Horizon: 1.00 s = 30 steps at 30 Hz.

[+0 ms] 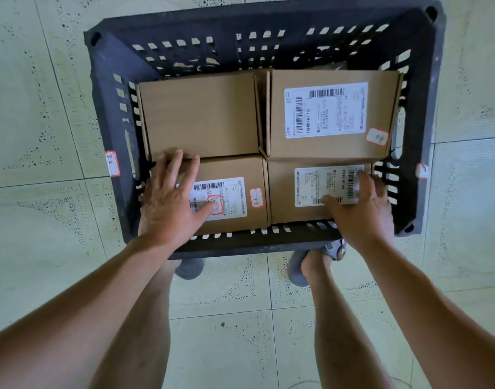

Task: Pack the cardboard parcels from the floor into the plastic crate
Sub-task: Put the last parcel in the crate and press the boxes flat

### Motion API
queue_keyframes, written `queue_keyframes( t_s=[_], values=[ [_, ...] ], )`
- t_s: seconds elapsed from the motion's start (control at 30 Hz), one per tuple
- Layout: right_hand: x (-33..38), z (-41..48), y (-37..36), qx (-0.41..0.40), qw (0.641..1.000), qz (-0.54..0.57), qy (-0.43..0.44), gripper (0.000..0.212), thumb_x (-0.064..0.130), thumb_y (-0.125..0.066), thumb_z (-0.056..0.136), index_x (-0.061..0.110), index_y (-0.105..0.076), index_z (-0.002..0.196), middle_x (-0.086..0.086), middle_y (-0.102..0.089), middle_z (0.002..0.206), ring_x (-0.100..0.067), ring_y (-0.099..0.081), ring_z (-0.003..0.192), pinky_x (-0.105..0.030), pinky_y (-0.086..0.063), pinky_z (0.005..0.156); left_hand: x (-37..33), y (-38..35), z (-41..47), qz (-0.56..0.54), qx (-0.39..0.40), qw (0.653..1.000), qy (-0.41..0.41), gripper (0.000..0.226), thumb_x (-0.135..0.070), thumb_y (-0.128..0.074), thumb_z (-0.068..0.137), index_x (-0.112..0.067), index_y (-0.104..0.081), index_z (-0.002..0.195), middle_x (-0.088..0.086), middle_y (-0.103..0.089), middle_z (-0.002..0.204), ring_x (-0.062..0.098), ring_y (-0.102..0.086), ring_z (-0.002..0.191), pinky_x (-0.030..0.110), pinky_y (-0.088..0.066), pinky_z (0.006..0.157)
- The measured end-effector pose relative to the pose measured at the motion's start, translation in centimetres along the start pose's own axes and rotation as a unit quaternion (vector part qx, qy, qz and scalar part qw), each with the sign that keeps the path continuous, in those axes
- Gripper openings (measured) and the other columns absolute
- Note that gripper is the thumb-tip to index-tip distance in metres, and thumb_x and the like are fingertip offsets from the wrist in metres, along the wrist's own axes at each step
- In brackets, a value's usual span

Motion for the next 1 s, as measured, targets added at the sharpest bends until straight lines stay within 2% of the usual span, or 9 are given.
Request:
queue_keyframes(
  t_s=[0.1, 0.2, 0.3, 0.37, 0.47, 0.63, 0.8, 0.93, 1.0],
  values=[
    [-0.2, -0.4, 1.3, -0.070, 0.996, 0.046, 0.030, 0.058, 0.036, -0.062, 0.085, 0.016, -0.045, 0.137, -0.009, -0.047, 0.139, -0.031, -0.047, 0.123, -0.051, -0.047, 0.097, -1.4, 1.0, 0.1, 0.010, -0.030, 0.999, -0.012, 0.088, -0.063, -0.059, 0.080, -0.018, -0.030, 0.151, 0.008, -0.021, 0.160, 0.032, -0.015, 0.148, 0.057, -0.011, 0.118],
    [1.2, 0.2, 4.2, -0.165, 0.977, 0.072, 0.113, 0.052, 0.032, -0.058, 0.089, 0.016, -0.048, 0.137, -0.007, -0.042, 0.148, -0.027, -0.040, 0.134, -0.045, -0.041, 0.103, -5.1, 2.6, 1.5, -0.066, -0.067, 0.992, -0.084, 0.084, -0.060, -0.051, 0.083, -0.011, -0.033, 0.149, 0.011, -0.034, 0.155, 0.029, -0.031, 0.142, 0.050, -0.023, 0.117],
    [3.3, 2.4, 6.0, -0.118, 0.981, 0.004, 0.154, 0.069, 0.044, -0.061, 0.088, 0.027, -0.033, 0.148, -0.001, -0.018, 0.161, -0.027, -0.022, 0.146, -0.051, -0.034, 0.106, -9.3, 3.3, 3.5, -0.146, -0.034, 0.984, -0.094, 0.079, -0.047, -0.055, 0.092, -0.016, -0.018, 0.154, 0.006, -0.018, 0.162, 0.019, -0.019, 0.148, 0.029, -0.008, 0.119],
    [4.1, 4.2, 6.4, -0.100, 0.985, 0.009, 0.142, 0.072, 0.051, -0.058, 0.086, 0.028, -0.029, 0.148, 0.000, -0.020, 0.160, -0.028, -0.024, 0.145, -0.054, -0.034, 0.107, -11.3, 3.3, 4.6, -0.165, -0.025, 0.983, -0.079, 0.076, -0.040, -0.053, 0.096, -0.015, -0.012, 0.155, 0.003, -0.014, 0.163, 0.016, -0.014, 0.148, 0.023, -0.004, 0.117],
    [4.5, 5.8, 6.5, -0.099, 0.987, 0.043, 0.119, 0.067, 0.051, -0.054, 0.085, 0.025, -0.035, 0.144, -0.001, -0.040, 0.146, -0.028, -0.046, 0.127, -0.054, -0.046, 0.098, -12.7, 2.8, 5.7, -0.215, 0.001, 0.976, -0.039, 0.070, -0.031, -0.051, 0.098, -0.015, -0.013, 0.155, 0.000, -0.021, 0.161, 0.016, -0.024, 0.145, 0.027, -0.017, 0.116],
    [5.5, 6.6, 7.2, -0.115, 0.980, 0.070, 0.148, 0.049, 0.043, -0.054, 0.088, 0.018, -0.050, 0.130, 0.003, -0.050, 0.131, -0.015, -0.053, 0.104, -0.038, -0.052, 0.083, -12.7, 2.0, 5.8, -0.286, 0.021, 0.958, -0.012, 0.066, -0.026, -0.051, 0.097, -0.016, -0.020, 0.155, -0.002, -0.024, 0.161, 0.013, -0.022, 0.147, 0.031, -0.020, 0.120],
    [5.6, 6.7, 6.6, -0.094, 0.984, 0.048, 0.146, 0.057, 0.047, -0.052, 0.086, 0.023, -0.045, 0.137, 0.002, -0.043, 0.142, -0.022, -0.051, 0.120, -0.039, -0.049, 0.090, -11.9, 1.8, 5.3, -0.301, 0.046, 0.952, -0.017, 0.071, -0.028, -0.048, 0.090, -0.019, -0.020, 0.154, -0.001, -0.029, 0.158, 0.024, -0.048, 0.133, 0.041, -0.036, 0.112],
    [4.9, 6.4, 6.3, -0.093, 0.986, 0.053, 0.127, 0.061, 0.046, -0.054, 0.087, 0.023, -0.041, 0.142, -0.001, -0.037, 0.150, -0.024, -0.048, 0.125, -0.045, -0.048, 0.098, -11.7, 2.1, 5.4, -0.284, 0.044, 0.958, -0.027, 0.071, -0.020, -0.052, 0.095, -0.014, -0.014, 0.156, 0.000, -0.017, 0.162, 0.016, -0.030, 0.144, 0.035, -0.030, 0.116],
    [4.5, 6.4, 6.2, -0.089, 0.987, 0.040, 0.127, 0.060, 0.046, -0.055, 0.087, 0.024, -0.041, 0.142, -0.002, -0.034, 0.152, -0.025, -0.048, 0.126, -0.047, -0.049, 0.097, -11.7, 2.3, 5.4, -0.271, 0.050, 0.961, -0.028, 0.072, -0.022, -0.052, 0.095, -0.016, -0.013, 0.156, -0.002, -0.016, 0.163, 0.019, -0.036, 0.141, 0.034, -0.030, 0.115]
  ],
)
Point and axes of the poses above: each hand's wrist, its own z-axis towards the middle knuckle, its own y-axis out of the back of the hand, x = y × z, the point moved 2 cm from there along z, towards the middle knuckle
